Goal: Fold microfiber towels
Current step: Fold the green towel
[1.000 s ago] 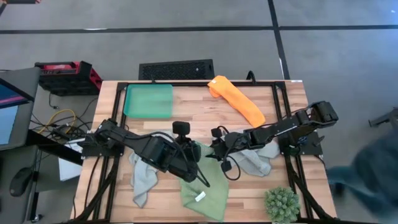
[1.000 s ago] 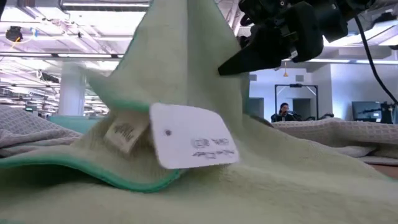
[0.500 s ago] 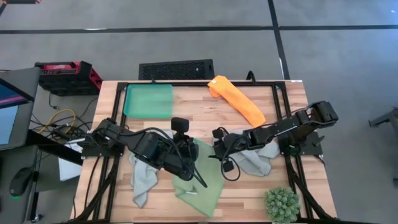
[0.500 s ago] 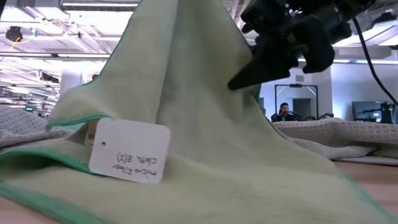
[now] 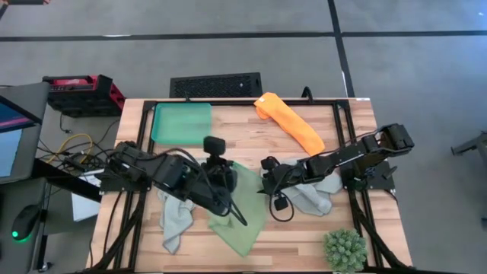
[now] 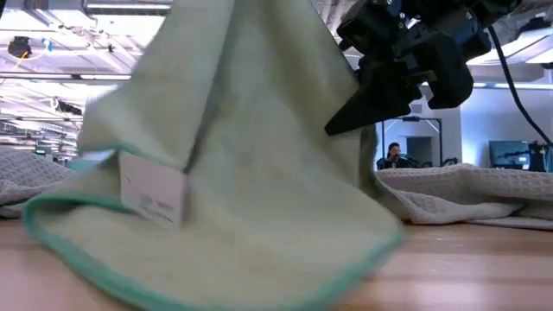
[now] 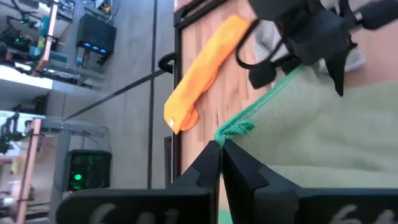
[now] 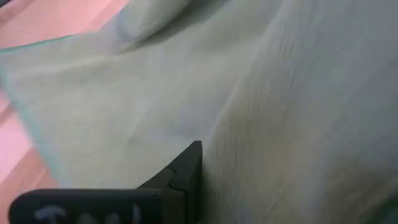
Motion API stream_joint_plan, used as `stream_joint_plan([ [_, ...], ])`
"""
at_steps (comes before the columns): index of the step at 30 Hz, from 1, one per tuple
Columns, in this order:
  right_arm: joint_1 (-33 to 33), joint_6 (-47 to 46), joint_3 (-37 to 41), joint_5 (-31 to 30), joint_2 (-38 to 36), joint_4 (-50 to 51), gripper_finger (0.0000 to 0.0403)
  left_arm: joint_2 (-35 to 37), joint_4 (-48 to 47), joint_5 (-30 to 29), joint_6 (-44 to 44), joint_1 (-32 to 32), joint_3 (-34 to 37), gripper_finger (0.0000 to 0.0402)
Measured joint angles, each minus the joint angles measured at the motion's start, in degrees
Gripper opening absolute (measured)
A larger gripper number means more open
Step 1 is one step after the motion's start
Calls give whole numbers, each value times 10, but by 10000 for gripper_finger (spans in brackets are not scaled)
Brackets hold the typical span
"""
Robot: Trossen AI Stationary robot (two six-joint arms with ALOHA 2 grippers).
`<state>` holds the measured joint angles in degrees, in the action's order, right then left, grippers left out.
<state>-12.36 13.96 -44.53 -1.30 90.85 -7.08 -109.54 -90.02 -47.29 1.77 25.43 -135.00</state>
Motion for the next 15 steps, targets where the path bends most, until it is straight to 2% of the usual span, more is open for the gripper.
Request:
stream_joint_plan([
  [15,0,0,0,0,0,12,120,50,0,-22,6,0,0,0],
])
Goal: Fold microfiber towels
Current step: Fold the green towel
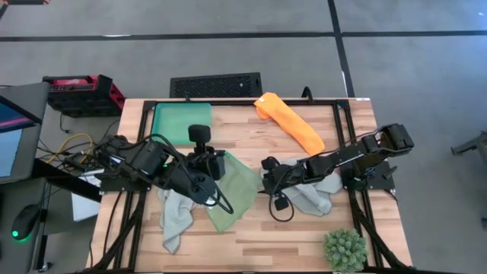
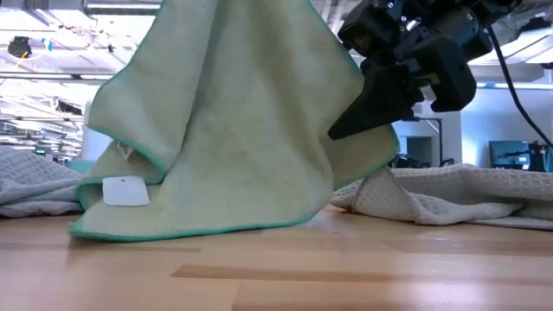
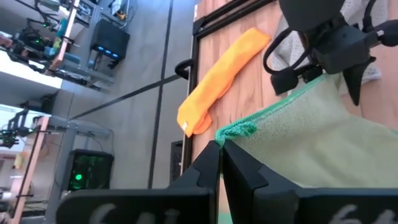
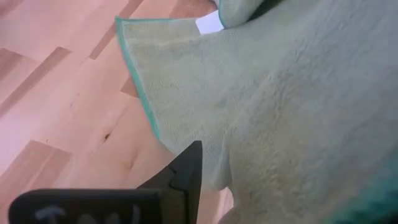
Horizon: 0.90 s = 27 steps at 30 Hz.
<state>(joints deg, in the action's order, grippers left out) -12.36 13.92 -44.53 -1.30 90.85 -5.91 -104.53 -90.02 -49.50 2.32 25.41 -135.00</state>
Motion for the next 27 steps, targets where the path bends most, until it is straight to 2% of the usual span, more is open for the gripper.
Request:
stream_joint_plan([
  [8,0,-19,0,0,0,29,120,9,0,-39,-4,0,0,0],
  [12,0,-19,0,0,0,37,117,16,0,-37,-3,-3,0,0],
  [15,0,-20,0,-1,0,38,96,16,0,-35,1,-3,0,0],
  [20,0,-39,0,-10,-18,52,17,16,0,-29,11,-3,0,0],
  [27,-8,-65,0,-92,-108,145,6,16,0,-17,50,-4,0,0],
])
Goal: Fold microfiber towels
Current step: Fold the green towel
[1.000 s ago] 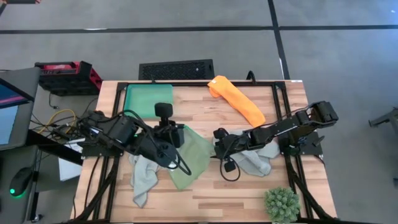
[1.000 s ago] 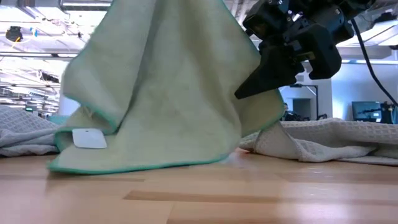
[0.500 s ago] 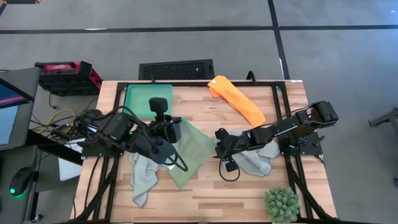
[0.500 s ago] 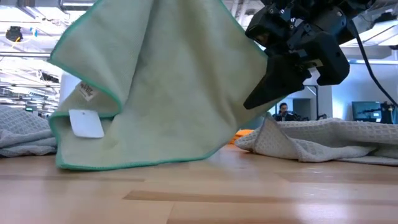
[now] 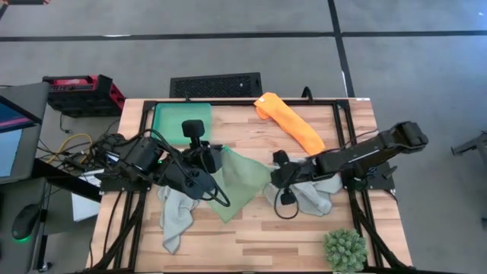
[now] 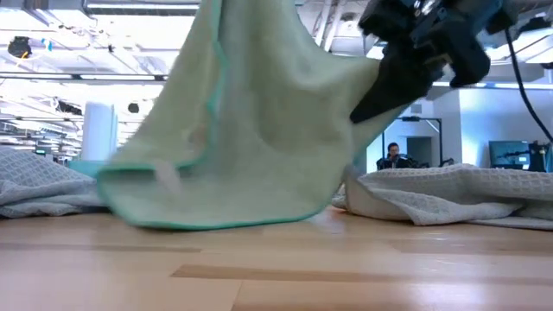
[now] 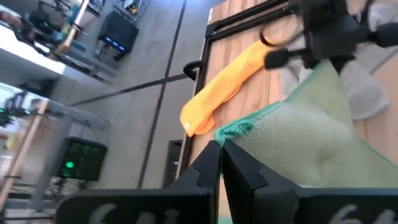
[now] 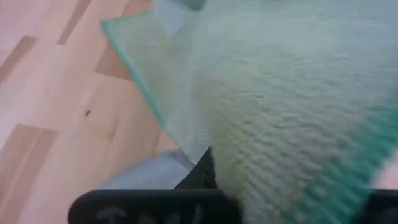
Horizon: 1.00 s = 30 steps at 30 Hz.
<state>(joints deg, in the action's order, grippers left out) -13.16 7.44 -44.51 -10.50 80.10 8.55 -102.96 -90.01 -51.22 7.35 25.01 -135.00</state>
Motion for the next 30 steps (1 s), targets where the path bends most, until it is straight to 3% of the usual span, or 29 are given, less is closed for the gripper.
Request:
stream_joint_plan([
  [7,3,-10,-7,-30,-119,84,4,-1,0,47,68,-6,3,0],
  [13,6,-10,-61,-52,-173,169,3,0,1,63,133,-7,40,0],
  [20,7,-10,-128,-66,-180,250,5,38,0,68,172,-7,170,0],
  [24,12,-5,-151,-66,-180,265,4,98,0,52,229,-5,259,0],
  [30,51,7,-174,-66,-180,272,5,195,0,-23,316,-7,374,0],
])
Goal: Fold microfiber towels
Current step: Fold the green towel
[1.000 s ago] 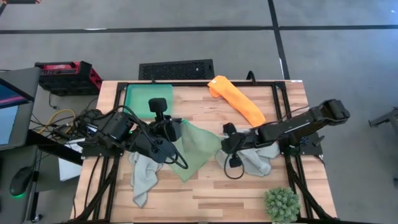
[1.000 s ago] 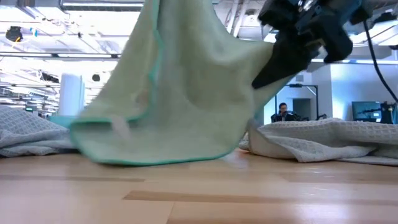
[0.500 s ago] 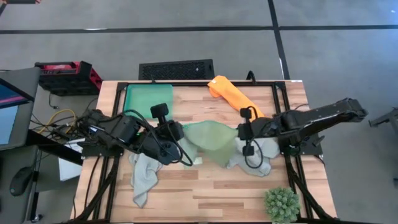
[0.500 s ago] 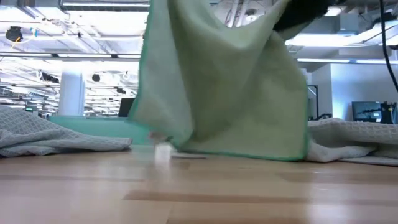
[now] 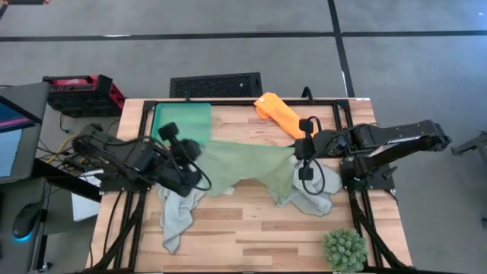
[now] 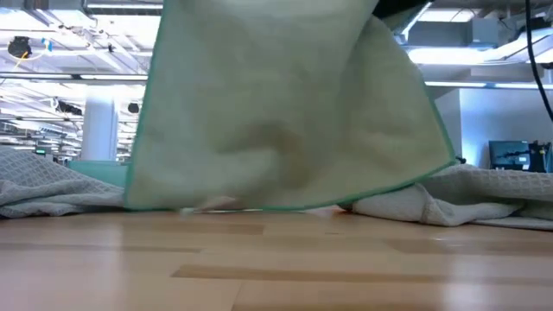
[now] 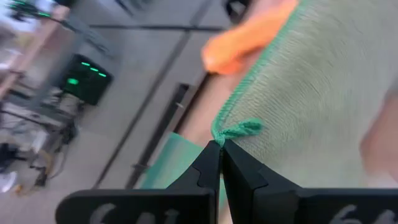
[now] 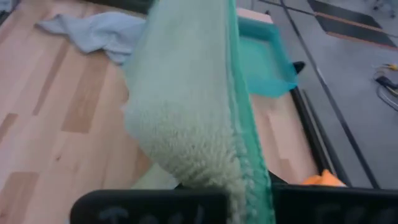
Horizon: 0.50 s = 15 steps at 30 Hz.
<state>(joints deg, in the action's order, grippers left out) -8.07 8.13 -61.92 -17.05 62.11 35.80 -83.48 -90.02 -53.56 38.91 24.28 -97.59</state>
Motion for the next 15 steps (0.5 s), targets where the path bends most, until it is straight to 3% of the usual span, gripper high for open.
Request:
stream_joint_plan([
  [5,60,26,0,3,0,6,5,49,0,-81,8,-14,43,0],
  [15,195,90,0,4,3,-80,5,59,22,-162,-73,-124,73,0],
])
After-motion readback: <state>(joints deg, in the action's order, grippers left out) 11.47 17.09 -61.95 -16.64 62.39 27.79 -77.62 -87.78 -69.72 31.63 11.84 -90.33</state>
